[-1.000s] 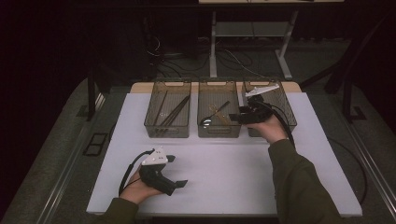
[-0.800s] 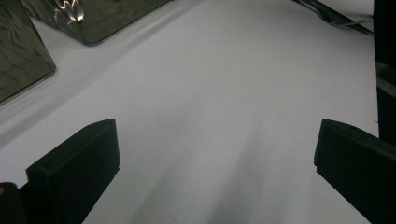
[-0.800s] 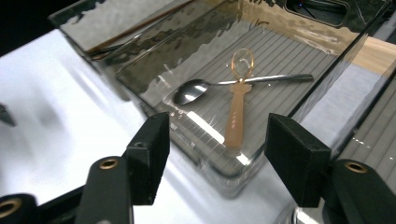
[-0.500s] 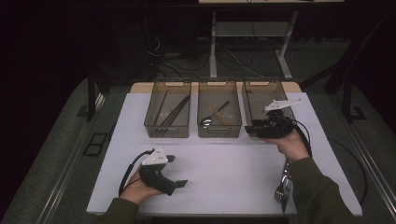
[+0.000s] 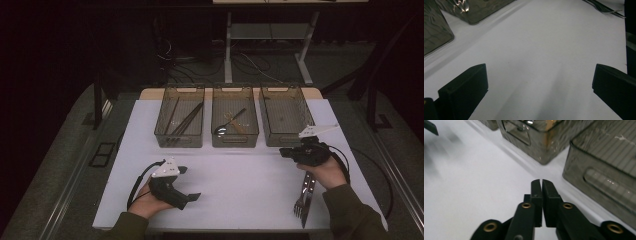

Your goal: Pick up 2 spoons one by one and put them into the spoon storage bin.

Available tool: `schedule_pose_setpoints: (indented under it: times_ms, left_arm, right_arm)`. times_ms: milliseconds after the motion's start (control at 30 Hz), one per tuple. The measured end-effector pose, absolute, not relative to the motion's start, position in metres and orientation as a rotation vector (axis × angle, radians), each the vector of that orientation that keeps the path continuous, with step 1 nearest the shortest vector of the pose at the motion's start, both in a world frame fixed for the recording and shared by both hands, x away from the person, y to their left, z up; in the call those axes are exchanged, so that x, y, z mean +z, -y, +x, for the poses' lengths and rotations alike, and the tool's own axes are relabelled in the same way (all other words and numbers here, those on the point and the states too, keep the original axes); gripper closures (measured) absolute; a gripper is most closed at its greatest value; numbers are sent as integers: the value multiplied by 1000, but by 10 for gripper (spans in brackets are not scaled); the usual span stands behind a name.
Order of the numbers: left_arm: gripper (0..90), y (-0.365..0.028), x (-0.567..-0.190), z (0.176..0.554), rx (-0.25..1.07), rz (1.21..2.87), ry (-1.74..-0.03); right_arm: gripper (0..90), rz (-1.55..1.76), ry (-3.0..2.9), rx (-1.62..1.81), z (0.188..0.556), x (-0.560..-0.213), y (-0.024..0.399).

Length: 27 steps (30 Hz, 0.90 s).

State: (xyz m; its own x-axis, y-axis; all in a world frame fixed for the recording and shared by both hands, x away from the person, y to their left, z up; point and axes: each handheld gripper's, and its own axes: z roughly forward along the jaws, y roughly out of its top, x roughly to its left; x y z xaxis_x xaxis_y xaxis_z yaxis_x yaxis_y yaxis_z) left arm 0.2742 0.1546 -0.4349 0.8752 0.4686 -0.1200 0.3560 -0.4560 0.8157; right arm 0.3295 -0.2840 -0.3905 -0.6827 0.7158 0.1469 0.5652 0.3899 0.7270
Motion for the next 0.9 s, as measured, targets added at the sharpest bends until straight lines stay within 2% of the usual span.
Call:
schedule_pose_setpoints:
  times_ms: [900]
  left_arm:
    - [0, -155, -435, 274, 156, 2102, -595]
  right_arm:
    - [895, 1247, -2522, 1027, 254, -422, 363]
